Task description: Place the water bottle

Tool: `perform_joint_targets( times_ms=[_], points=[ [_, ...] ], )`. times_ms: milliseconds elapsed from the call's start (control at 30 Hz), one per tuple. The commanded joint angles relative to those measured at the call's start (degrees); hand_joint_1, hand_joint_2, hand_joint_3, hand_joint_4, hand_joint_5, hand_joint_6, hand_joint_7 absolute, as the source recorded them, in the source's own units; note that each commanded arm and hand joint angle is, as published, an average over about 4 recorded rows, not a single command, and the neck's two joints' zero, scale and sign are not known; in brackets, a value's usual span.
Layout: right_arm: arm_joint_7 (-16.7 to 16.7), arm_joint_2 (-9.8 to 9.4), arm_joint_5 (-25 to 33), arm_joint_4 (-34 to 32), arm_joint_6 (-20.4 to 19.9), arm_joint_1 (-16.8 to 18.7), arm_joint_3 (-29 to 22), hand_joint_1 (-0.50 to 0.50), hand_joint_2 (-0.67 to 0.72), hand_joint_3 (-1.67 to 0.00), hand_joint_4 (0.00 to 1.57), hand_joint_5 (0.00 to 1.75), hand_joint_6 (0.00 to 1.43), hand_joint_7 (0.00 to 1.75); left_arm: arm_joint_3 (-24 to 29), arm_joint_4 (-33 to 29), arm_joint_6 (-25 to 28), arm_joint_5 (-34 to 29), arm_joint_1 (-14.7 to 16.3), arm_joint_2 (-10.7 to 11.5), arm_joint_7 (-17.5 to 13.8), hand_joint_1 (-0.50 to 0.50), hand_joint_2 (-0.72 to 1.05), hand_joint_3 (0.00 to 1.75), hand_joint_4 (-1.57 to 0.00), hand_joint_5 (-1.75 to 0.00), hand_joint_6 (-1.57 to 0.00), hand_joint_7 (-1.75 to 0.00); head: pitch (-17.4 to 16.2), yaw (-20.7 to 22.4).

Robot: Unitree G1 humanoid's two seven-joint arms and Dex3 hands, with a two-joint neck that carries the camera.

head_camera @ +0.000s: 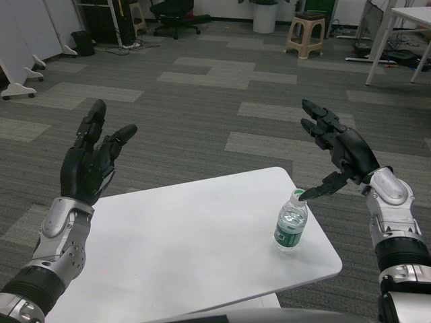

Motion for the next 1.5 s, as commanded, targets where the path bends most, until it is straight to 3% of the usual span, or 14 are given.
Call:
perform_joint_targets(
  times_ms=[33,300,700,833,1500],
  points=[
    [0.50,-0.56,1.13,-2.93,0.28,-1.81,1.19,-0.42,0.09,-0.22,0.00,0.00,0.00,0.00,0.35,-0.12,0.02,-0.03,-0.82,0.59,0.09,-0.50,1.03,0.35,0.00,-0.92,0.00,0.00,-0.03,-0.06],
    [0.86,-0.78,1.53,-8.03,0.55,-2.38,5.58,-0.46,0.09,-0.20,0.00,0.00,0.00,0.00,0.30,-0.30,0.02,-0.03,-0.65,0.59,0.13,-0.50,1.05,0.35,0.00,-0.92,0.00,0.00,-0.01,-0.27],
    [0.68,1.02,1.66,-8.20,0.59,-6.47,22.06,-0.46,0.09,-0.24,0.00,0.00,0.00,0.00,0.22,-0.56,0.02,0.06,-0.16,0.54,0.13,-0.50,1.05,0.35,0.00,-0.92,0.00,0.00,-0.32,0.10],
    [0.70,1.70,1.68,-7.65,0.59,-7.85,25.23,-0.46,0.09,-0.22,0.00,0.00,0.00,0.00,0.41,-0.56,0.02,0.06,0.05,0.59,0.13,-0.50,1.05,0.35,0.00,-0.92,0.00,0.00,-0.30,0.41],
    [0.68,1.53,1.70,-8.51,0.59,-7.08,21.89,-0.46,0.09,-0.20,0.00,0.00,0.00,0.00,0.65,-0.56,0.02,0.06,0.14,0.68,0.13,-0.50,1.05,0.35,0.00,-0.92,0.00,0.00,-0.57,-0.03]
  ],
)
